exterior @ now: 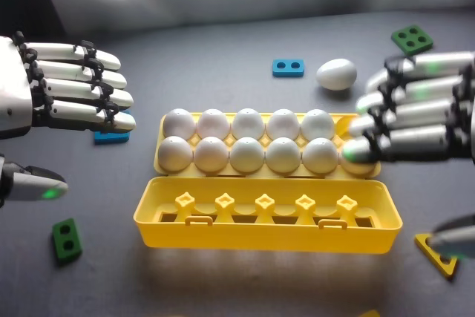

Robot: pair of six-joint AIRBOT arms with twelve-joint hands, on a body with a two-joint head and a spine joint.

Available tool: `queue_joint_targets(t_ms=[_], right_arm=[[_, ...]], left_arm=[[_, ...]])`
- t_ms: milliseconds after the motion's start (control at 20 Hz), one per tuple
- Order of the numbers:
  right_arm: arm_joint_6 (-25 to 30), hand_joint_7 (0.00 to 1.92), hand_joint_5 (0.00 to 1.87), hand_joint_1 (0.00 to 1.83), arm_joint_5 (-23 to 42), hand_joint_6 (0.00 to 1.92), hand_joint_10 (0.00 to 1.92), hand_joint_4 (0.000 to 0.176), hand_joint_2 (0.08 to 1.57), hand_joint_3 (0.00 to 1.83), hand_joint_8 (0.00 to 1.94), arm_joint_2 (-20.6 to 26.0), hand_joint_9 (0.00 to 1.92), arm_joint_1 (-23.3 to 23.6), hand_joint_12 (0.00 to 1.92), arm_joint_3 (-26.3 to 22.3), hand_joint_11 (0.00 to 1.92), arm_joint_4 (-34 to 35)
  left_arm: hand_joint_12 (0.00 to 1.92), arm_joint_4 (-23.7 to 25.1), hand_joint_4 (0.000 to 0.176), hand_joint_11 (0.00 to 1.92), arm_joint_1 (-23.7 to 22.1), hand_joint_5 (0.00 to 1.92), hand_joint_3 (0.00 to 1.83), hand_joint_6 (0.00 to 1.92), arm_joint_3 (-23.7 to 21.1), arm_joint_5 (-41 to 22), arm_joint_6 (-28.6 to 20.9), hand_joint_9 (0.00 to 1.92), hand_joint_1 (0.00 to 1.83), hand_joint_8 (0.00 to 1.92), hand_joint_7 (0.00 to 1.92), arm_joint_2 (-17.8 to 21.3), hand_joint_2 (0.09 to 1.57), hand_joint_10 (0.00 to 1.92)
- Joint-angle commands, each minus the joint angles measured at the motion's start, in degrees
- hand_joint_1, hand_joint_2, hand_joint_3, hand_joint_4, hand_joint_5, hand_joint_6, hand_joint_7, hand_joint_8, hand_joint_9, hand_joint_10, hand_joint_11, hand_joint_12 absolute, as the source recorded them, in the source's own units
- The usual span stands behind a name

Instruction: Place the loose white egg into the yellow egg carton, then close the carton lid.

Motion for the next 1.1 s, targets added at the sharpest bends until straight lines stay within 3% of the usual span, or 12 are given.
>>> queue_joint_targets(t_ms=[0, 350, 450, 550, 750, 900, 1050], right_arm=[[-0.1, 0.29, 0.30, 0.00, 3.7, 0.00, 0.01, 0.000, 1.25, 0.02, 0.00, 0.7, 0.25, 0.7, 0.62, 0.7, 0.00, 4.0], [-0.6, 0.32, 0.32, 0.00, 0.2, 0.00, 0.00, 0.000, 1.25, 0.00, 0.00, 0.4, 0.27, 2.0, 0.66, 1.7, 0.00, 6.2], [-5.4, 0.30, 0.31, 0.00, -4.2, 0.00, 0.00, 0.000, 1.25, 0.00, 0.00, -0.2, 0.25, 2.4, 0.61, 1.9, 0.00, 9.5], [-7.1, 0.31, 0.31, 0.00, -4.3, 0.00, 0.00, 0.000, 1.25, 0.00, 0.00, -1.2, 0.25, 2.5, 0.61, 3.9, 0.00, 12.2], [-16.3, 0.30, 0.31, 0.00, -7.0, 0.01, 0.00, 0.000, 1.25, 0.00, 0.00, -3.5, 0.25, 2.8, 0.60, 8.4, 0.00, 25.4], [-22.7, 0.29, 0.30, 0.00, -8.1, 0.00, 0.00, 0.000, 1.25, 0.00, 0.00, -4.9, 0.23, 2.9, 0.58, 9.8, 0.00, 30.6], [-32.9, 0.28, 0.31, 0.00, -8.5, 0.00, 0.00, 0.000, 1.25, 0.00, 0.00, -6.5, 0.22, 3.4, 0.54, 10.7, 0.00, 41.7]], left_arm=[[0.21, -4.1, 0.000, 0.00, -0.2, 0.28, 0.04, 0.00, 0.4, -3.7, 0.0, 0.15, 0.00, 0.00, 0.23, 1.1, 1.31, 0.00], [0.26, -3.3, 0.000, 0.00, -0.2, 0.30, 0.01, 0.00, 0.5, -3.6, -0.5, 0.17, 0.00, 0.00, 0.25, 1.1, 1.31, 0.00], [0.30, -1.9, 0.000, 0.00, -0.2, 0.30, 0.00, 0.00, 0.8, -3.5, -1.9, 0.19, 0.00, 0.00, 0.26, 1.1, 1.31, 0.00], [0.33, -0.7, 0.000, 0.00, -0.5, 0.30, 0.00, 0.00, 1.0, -3.4, -3.4, 0.19, 0.00, 0.00, 0.26, 1.1, 1.31, 0.00], [0.29, 5.9, 0.000, 0.00, -3.2, 0.30, 0.00, 0.00, 1.1, -1.8, -8.9, 0.18, 0.00, 0.00, 0.26, 1.1, 1.31, 0.00], [0.31, 5.7, 0.000, 0.00, -3.3, 0.31, 0.00, 0.00, 0.0, -0.3, -8.1, 0.19, 0.00, 0.00, 0.27, 1.0, 1.31, 0.00], [0.26, 6.3, 0.000, 0.00, -2.8, 0.30, 0.00, 0.00, -0.8, -0.1, -8.9, 0.17, 0.00, 0.00, 0.25, 1.2, 1.31, 0.00]])
